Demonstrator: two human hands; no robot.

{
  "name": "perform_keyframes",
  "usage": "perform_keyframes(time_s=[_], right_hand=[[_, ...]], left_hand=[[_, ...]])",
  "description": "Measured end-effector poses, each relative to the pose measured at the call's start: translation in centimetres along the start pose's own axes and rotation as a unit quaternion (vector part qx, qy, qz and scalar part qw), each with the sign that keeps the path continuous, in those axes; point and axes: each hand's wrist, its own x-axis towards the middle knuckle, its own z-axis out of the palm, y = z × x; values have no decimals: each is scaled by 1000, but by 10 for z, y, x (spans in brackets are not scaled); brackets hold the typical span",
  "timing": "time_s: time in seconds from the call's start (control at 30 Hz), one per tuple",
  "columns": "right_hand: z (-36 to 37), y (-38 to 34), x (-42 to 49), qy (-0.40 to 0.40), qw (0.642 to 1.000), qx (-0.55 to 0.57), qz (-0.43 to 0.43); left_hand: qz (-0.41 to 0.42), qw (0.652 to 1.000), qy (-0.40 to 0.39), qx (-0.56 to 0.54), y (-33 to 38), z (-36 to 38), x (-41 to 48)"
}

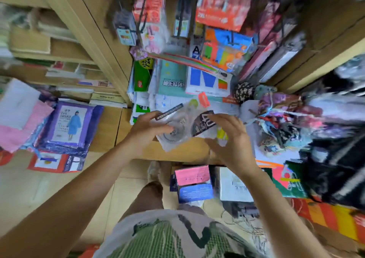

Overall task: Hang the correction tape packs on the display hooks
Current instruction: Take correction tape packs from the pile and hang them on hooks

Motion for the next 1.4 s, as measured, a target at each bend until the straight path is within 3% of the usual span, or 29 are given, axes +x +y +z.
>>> perform_keyframes(time_s=[0.17, 0.33, 0.53, 0.7, 0.9, 1.1, 1.27, 1.4], right_hand=[[-63, -13, 10, 58, 995, 71, 46], [-115, -34, 47, 147, 982, 112, 22], [-182, -72, 107, 204, 970, 128, -28], [-249, -110, 161, 258, 962, 18, -87], [-315, -144, 232, 361, 895, -196, -174], [-352, -172, 299, 292, 896, -322, -92], [-368, -183, 341, 178, 930, -318, -42], [-365, -171, 362, 141, 943, -302, -16]], left_hand=[[78, 992, 8, -97, 75, 17, -17], [201, 965, -40, -164, 166, 37, -27], [368, 918, -14, -149, 289, 41, -46], [491, 864, 24, -107, 377, 29, -62], [557, 824, 53, -89, 458, 18, -64], [550, 824, 114, -70, 518, 15, -47], [553, 823, 120, -54, 544, 19, -42], [552, 827, 105, -24, 550, 20, -31]])
